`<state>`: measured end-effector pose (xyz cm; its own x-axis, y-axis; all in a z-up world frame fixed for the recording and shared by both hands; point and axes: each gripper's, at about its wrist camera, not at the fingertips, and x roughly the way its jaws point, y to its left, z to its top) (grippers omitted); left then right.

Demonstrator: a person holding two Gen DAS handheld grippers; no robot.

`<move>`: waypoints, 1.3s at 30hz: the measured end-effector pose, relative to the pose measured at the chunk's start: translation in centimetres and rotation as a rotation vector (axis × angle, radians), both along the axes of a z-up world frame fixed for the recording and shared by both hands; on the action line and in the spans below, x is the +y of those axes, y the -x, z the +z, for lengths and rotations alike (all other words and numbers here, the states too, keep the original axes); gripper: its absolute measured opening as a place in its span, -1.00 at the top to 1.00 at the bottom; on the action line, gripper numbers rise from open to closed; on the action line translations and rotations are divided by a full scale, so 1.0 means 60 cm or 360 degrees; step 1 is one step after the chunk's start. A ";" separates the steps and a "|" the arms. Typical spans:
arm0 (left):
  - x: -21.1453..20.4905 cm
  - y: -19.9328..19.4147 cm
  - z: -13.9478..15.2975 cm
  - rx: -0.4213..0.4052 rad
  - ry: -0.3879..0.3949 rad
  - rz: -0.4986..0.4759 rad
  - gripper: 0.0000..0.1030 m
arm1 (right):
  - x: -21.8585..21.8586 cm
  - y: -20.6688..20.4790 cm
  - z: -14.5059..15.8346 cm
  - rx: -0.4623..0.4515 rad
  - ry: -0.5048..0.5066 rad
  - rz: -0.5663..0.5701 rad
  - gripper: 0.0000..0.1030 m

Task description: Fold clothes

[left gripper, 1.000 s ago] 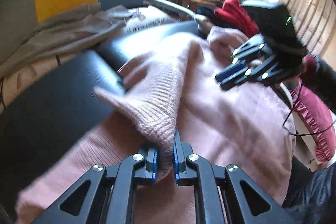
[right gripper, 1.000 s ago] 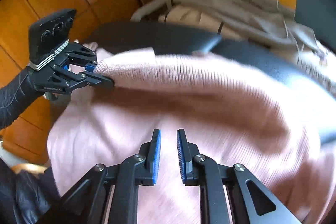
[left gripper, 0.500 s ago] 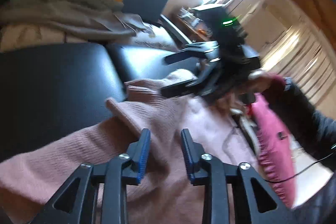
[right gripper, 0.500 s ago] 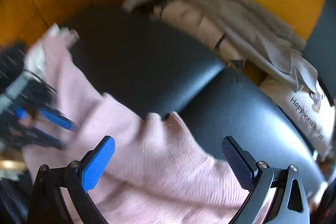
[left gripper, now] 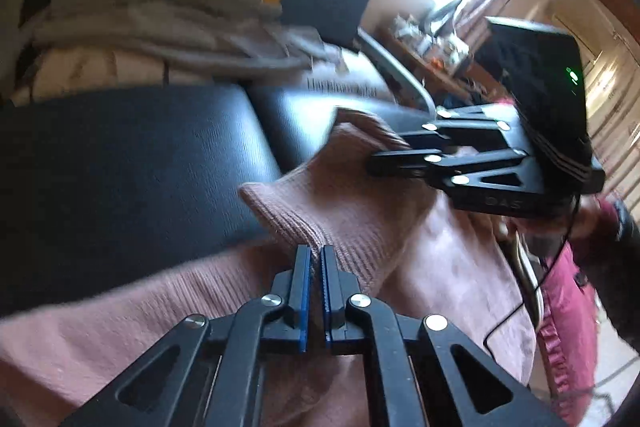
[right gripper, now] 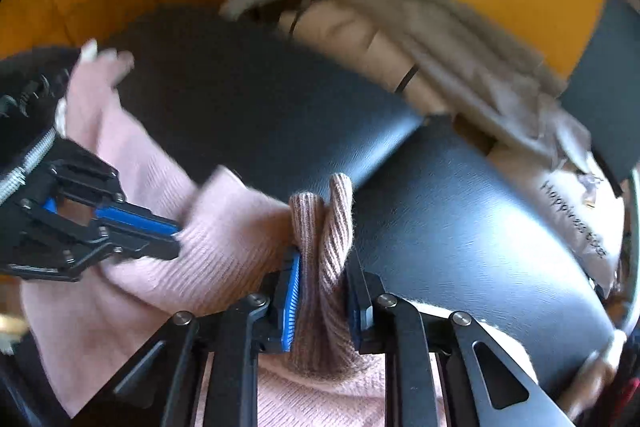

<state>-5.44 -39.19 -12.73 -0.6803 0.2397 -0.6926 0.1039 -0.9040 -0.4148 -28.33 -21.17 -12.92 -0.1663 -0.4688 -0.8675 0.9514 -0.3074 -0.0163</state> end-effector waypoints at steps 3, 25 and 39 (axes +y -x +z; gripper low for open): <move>-0.006 0.028 0.043 0.0106 0.0083 0.0048 0.93 | 0.028 0.013 0.053 0.0061 0.0200 -0.0139 0.61; -0.063 0.155 0.017 0.0060 0.0460 0.0339 0.84 | 0.050 0.095 0.014 -0.0120 0.0406 -0.0425 0.89; -0.075 0.116 -0.088 -0.0169 0.0611 0.0488 0.78 | 0.066 0.130 -0.100 0.0149 0.0253 -0.1010 0.73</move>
